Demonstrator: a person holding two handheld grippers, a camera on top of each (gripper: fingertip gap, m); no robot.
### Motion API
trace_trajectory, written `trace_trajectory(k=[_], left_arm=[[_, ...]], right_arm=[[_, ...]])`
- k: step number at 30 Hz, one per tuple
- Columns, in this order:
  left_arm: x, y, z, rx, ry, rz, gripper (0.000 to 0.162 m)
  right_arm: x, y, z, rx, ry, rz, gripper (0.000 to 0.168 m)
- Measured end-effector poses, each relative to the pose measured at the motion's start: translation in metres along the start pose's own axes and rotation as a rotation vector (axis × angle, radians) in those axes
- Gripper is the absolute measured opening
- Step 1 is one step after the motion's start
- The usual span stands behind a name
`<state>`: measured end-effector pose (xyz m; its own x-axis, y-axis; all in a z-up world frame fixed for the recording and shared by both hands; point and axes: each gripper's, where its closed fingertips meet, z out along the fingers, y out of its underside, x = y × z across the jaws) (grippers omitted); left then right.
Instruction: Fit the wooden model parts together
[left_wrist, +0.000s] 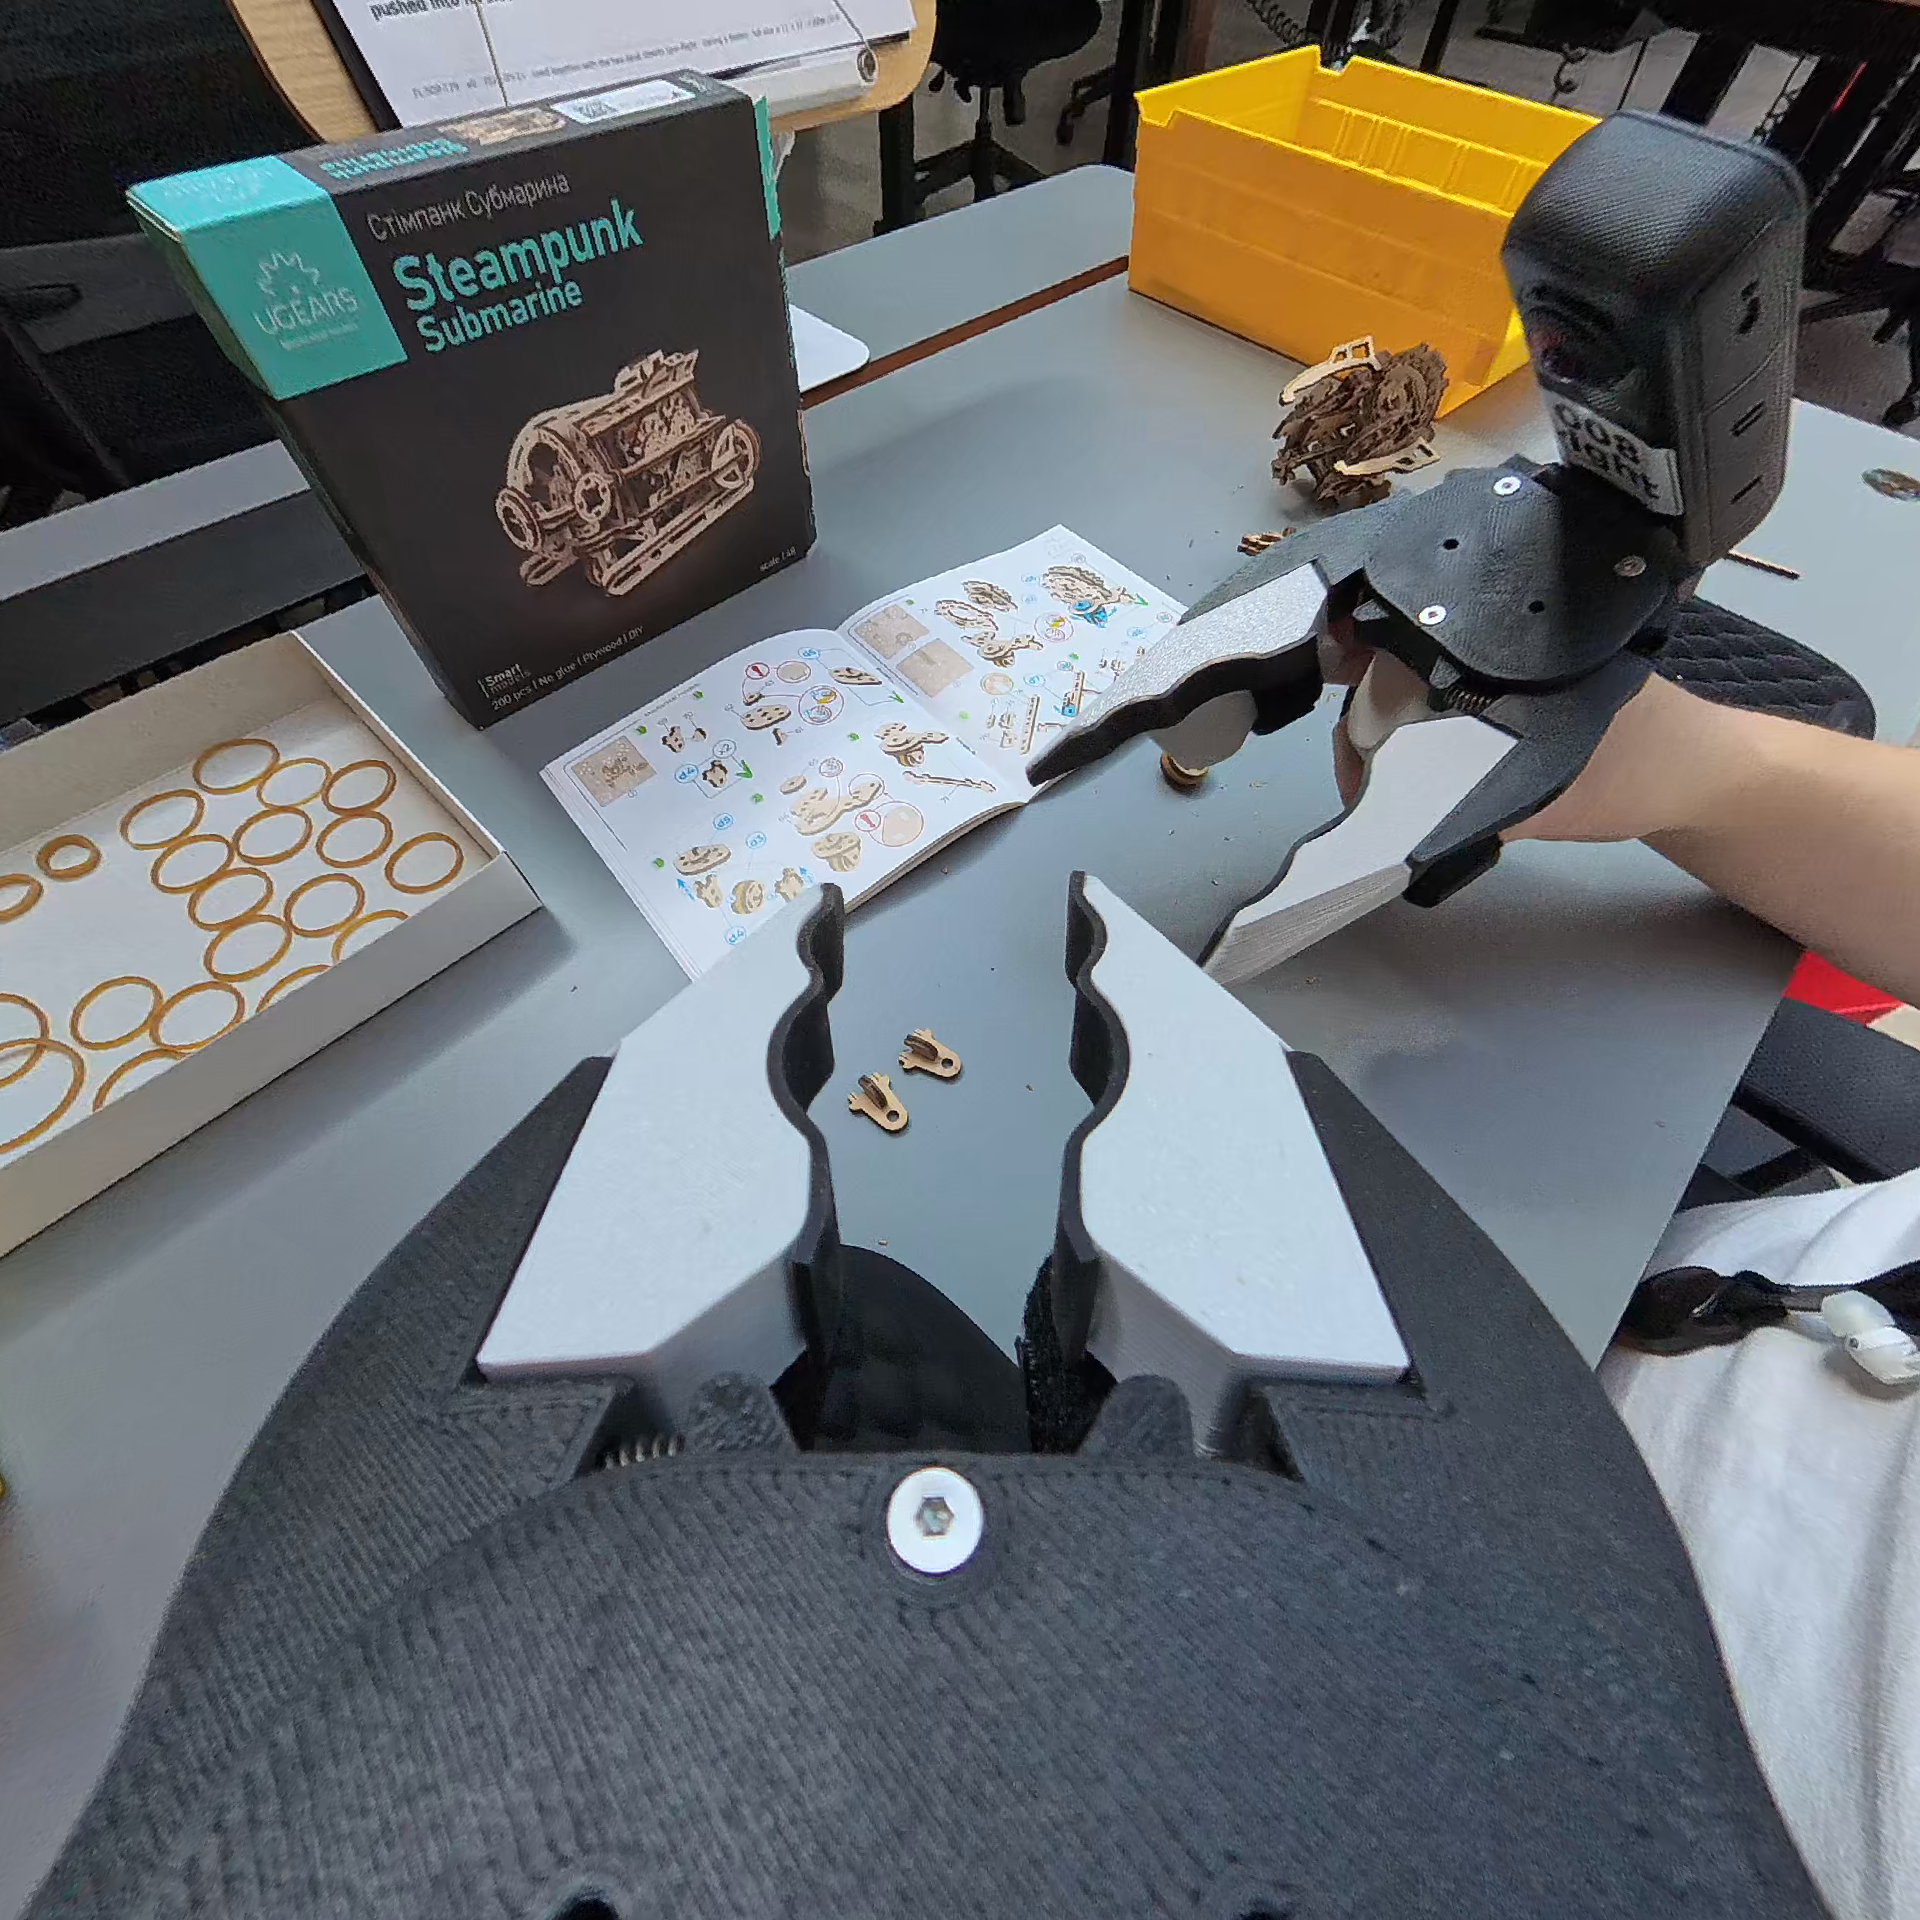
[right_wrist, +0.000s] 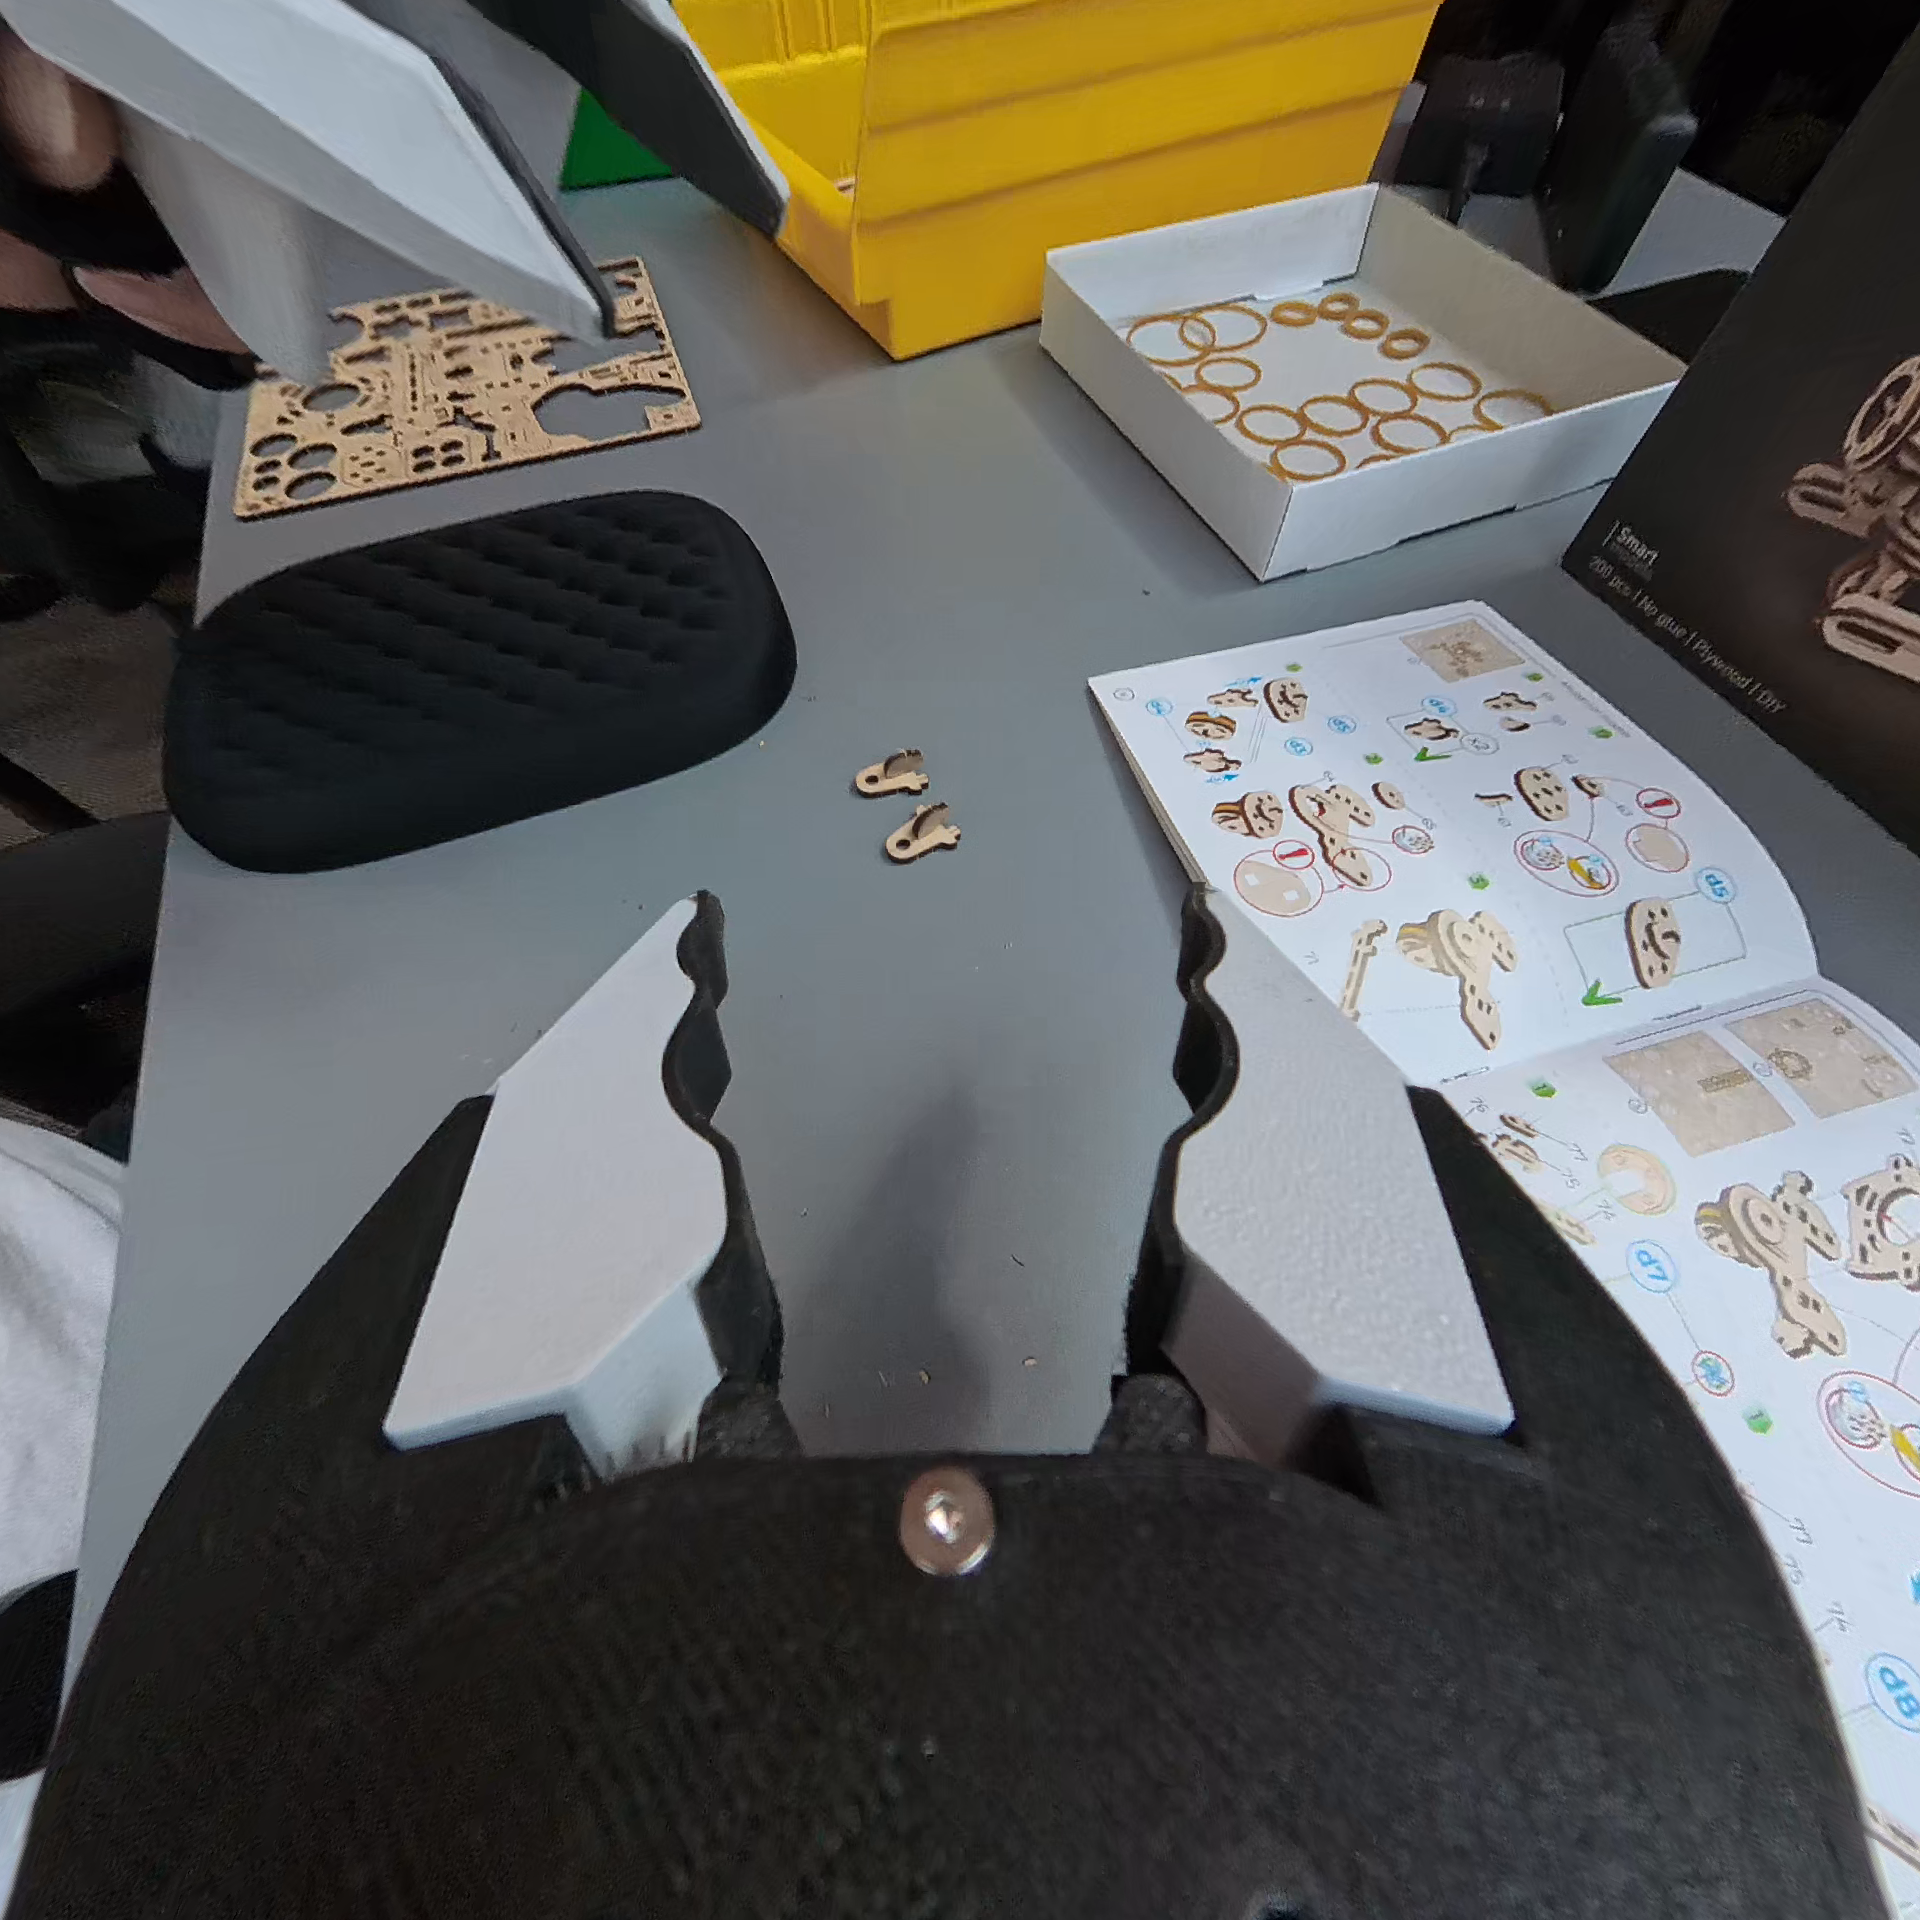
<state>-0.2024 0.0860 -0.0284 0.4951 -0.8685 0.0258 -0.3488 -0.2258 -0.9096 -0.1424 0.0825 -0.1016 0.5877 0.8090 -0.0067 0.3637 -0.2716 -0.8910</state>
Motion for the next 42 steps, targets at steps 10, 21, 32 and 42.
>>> trace_trajectory(k=[10,21,32,42], left_arm=[[-0.021,-0.064,-0.023,0.127,-0.044,0.105,0.04],[-0.036,-0.182,-0.018,0.199,-0.017,0.219,0.045],[-0.049,-0.184,-0.009,0.182,-0.076,0.239,0.045],[-0.104,-0.103,-0.008,-0.192,-0.208,0.26,0.027]], right_arm=[[0.062,-0.097,-0.108,0.294,0.172,-0.168,0.095],[0.102,-0.192,-0.117,0.298,0.011,-0.215,0.092],[0.091,-0.177,-0.093,0.202,0.049,-0.286,0.089],[0.149,-0.135,-0.095,0.067,0.198,-0.365,0.055]])
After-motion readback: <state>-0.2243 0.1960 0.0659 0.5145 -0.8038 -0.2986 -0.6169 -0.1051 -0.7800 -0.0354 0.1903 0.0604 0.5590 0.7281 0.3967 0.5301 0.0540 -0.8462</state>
